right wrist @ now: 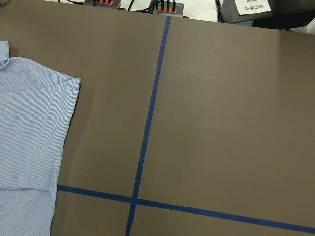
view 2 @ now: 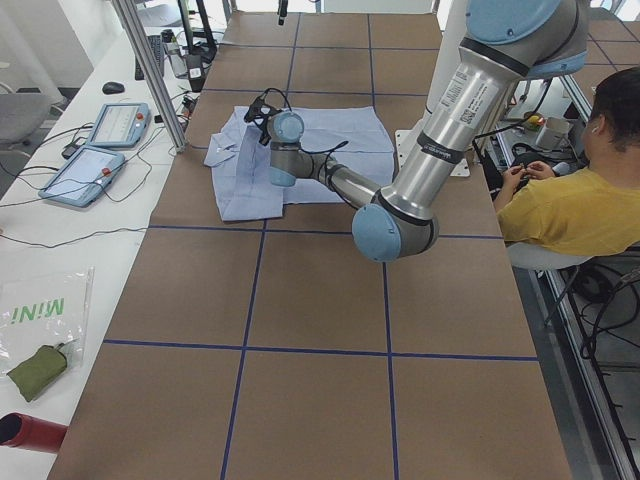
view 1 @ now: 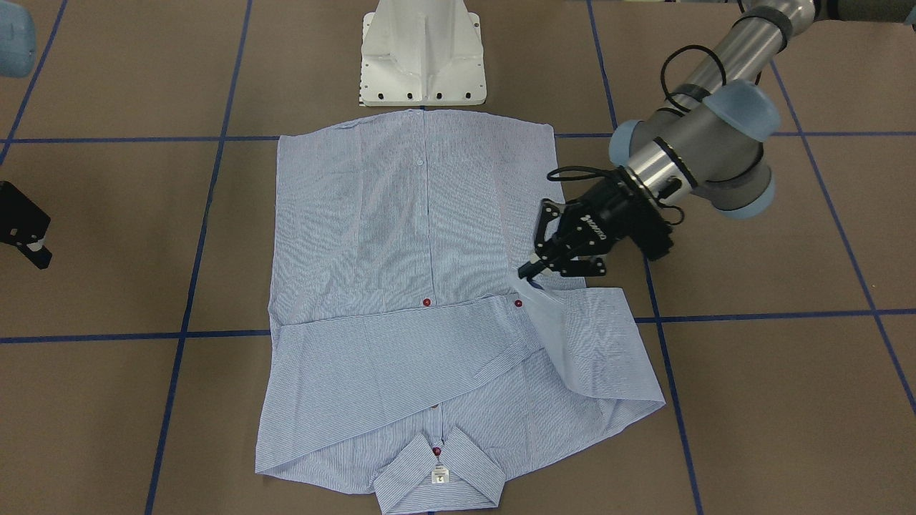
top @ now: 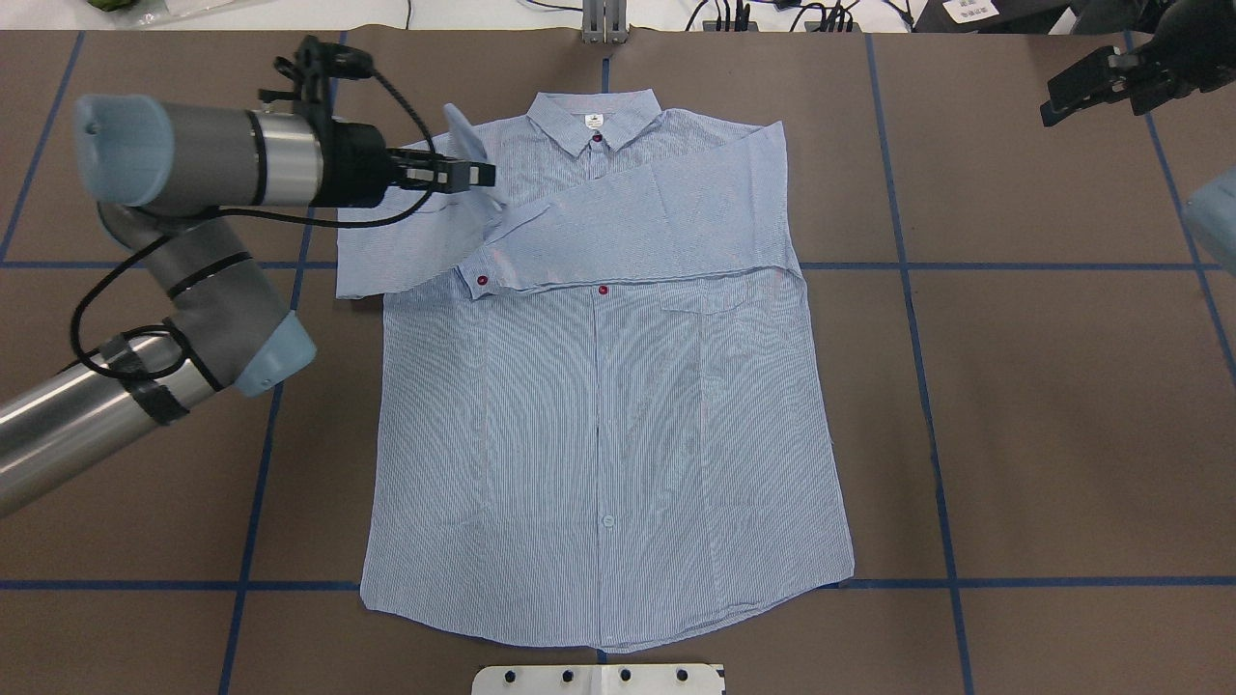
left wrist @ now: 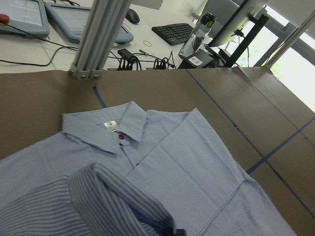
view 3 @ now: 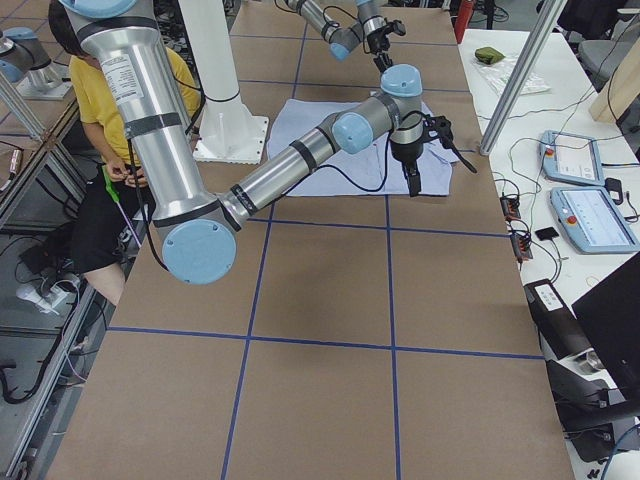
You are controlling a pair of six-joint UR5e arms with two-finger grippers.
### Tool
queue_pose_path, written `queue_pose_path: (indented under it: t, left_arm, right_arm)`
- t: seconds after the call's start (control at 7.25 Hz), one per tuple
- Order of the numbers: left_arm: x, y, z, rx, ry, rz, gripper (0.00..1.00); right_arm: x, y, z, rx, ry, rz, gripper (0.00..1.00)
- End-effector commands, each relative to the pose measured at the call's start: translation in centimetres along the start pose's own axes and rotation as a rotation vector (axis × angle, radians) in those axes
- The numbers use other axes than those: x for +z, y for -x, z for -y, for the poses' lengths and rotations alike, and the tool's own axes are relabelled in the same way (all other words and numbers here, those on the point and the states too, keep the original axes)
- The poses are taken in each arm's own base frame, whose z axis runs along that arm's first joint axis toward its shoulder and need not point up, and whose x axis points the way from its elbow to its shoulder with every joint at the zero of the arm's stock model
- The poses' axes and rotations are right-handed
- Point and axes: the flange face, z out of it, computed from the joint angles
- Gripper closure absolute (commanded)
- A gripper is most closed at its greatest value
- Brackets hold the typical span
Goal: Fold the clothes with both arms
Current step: 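Carry the cuff with the left gripper across the shirt front over the folded sleeve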
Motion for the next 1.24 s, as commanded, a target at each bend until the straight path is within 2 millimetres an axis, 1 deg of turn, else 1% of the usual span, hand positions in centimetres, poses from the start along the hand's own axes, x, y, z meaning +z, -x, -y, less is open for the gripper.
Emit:
queue_pose_path:
  t: [0.0,0.14,0.28,0.41,0.55,0.69,0.83,0.97,1.1]
  left_arm:
    - [5.4,-7.4,-0.2,-0.047,-0.022,-0.003,1.00]
    - [6.7,-8.5,-0.7,-0.051,-0.018,-0.005,1.00]
    - [7.7,-9.0,-1.6,-0.057,-0.012,0.010,1.00]
    - [9.1,-9.4,-3.3,-0.061,-0.011,0.030,1.00]
    - [11.1,-10.1,-5.5,-0.067,0.002,0.043,1.00]
    - [14.1,-11.3,-8.5,-0.072,0.014,0.065,1.00]
    - [16.4,-13.5,-9.5,-0.078,0.016,0.063,1.00]
    - [18.1,-14.9,-10.9,-0.087,0.043,0.062,0.65]
    - [18.5,-15.5,-12.1,-0.095,0.054,0.058,0.01]
  right_arm:
    - [0.0,0.0,0.0,0.003,0.001,-0.001,0.00]
    - [0.1,-0.1,-0.1,0.003,0.001,-0.001,0.00]
    - [0.1,-0.1,-0.1,0.004,0.001,-0.001,0.00]
    - [0.1,-0.1,-0.1,0.005,0.003,-0.001,0.00]
    - [0.1,-0.2,-0.1,0.006,0.004,-0.002,0.00]
    - [0.1,-0.2,-0.1,0.007,0.004,-0.002,0.00]
    - [0.2,-0.1,-0.2,0.006,0.004,-0.001,0.00]
    - [0.2,-0.2,-0.2,0.009,0.006,-0.002,0.00]
    - [0.3,-0.1,-0.2,0.008,0.007,-0.002,0.00]
